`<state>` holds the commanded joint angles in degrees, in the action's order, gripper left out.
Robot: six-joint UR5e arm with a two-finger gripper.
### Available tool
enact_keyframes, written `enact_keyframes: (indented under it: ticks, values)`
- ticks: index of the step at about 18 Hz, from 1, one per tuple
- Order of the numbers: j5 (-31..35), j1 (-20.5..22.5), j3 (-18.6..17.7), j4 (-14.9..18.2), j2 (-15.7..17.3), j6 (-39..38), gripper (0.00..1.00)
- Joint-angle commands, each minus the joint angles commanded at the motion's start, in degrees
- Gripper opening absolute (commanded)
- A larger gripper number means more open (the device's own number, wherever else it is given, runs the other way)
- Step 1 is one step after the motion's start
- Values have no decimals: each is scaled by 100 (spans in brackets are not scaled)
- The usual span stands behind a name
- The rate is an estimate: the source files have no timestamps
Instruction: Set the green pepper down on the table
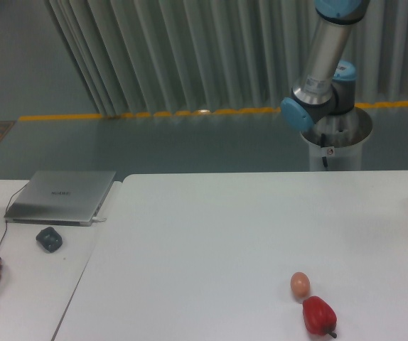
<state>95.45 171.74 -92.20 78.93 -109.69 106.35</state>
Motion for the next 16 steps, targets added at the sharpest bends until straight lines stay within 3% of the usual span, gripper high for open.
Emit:
enact_keyframes:
  ticks: [8, 12, 16]
  values:
    - [0, -9, 26, -9, -9, 18, 96]
    - [0, 26, 44, 0, -9, 158, 63]
    - [0, 9, 88, 26, -9, 158, 59]
